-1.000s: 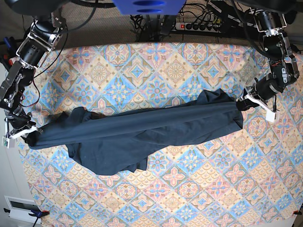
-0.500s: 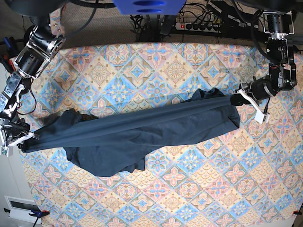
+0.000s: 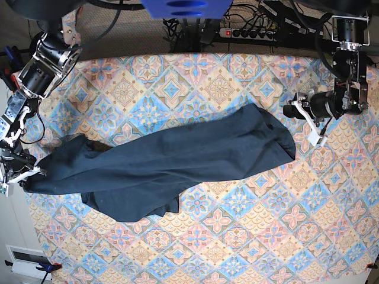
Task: Layout the t-shirt on the table in an organized manner, then fold the t-shirt properly
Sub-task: 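Release and regrasp the shirt edge with the left gripper, smoothing it flat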
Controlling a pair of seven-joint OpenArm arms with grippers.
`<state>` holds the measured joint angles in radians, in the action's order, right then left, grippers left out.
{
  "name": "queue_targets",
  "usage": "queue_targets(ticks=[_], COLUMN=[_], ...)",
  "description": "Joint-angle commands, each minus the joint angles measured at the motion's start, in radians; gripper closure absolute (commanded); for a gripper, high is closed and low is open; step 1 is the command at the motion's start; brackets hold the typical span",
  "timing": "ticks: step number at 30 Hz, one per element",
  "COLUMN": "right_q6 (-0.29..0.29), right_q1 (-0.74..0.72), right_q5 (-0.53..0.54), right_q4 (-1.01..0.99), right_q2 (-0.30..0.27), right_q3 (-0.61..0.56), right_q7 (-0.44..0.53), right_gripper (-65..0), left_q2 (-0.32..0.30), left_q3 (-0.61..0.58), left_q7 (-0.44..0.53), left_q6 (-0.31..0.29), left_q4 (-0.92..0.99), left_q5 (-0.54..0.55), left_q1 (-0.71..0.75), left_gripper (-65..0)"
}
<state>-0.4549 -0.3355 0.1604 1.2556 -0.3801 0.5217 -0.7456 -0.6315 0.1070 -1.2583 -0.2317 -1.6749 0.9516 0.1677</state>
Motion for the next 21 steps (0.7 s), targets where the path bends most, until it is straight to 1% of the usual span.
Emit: queue_targets(ticks=[1, 3, 5, 8, 11, 12, 15, 17, 21], right_q6=[-0.002, -0.002, -0.002, -0.002, -0.002, -0.002, -0.002, -0.002, -0.002], right_q1=[-0.029, -0.029, -0.029, -0.029, -0.026, -0.026, -0.024, -0.024, -0.024], right_q5=[0.015, 0.015, 0.015, 0.015, 0.015, 0.015, 0.015, 0.015, 0.015], right_q4=[0.017, 0.017, 0.022, 0.02, 0.026, 0.028, 0.026, 0.026, 0.028], right_q2=[-0.024, -0.024, -0.024, -0.024, -0.024, -0.024, -0.024, -0.024, -0.024], right_q3=[0.004, 0.004, 0.002, 0.002, 0.002, 0.002, 0.002, 0.002, 0.002], right_q7=[0.031, 0.031, 0.031, 0.031, 0.031, 0.031, 0.031, 0.031, 0.031], right_gripper=[-1.1, -1.1, -1.1, -1.1, -1.1, -1.1, -1.1, -1.1, -1.1], left_q2=[-0.021, -0.023, -0.023, -0.02, -0.008, 0.005, 0.042, 0.091, 0.183], left_q3=[-0.002, -0.03, -0.037, 0.043, 0.104, 0.11, 0.107, 0.106, 0.106], left_q7=[0.015, 0.015, 0.021, 0.053, 0.114, 0.124, 0.127, 0.127, 0.122], left_q6=[-0.002, -0.002, -0.002, 0.005, 0.005, 0.005, 0.005, 0.005, 0.005], left_q4=[-0.04, -0.064, -0.072, -0.047, 0.072, 0.112, 0.241, 0.296, 0.345], left_q5=[0.023, 0.025, 0.02, 0.011, -0.013, -0.024, -0.102, -0.165, -0.268], left_q1=[-0.015, -0.015, -0.021, -0.061, -0.127, -0.159, -0.253, -0.307, -0.357], left_gripper=[-22.9, -27.8, -29.0, -29.0, -29.0, -29.0, -29.0, -29.0, -29.0])
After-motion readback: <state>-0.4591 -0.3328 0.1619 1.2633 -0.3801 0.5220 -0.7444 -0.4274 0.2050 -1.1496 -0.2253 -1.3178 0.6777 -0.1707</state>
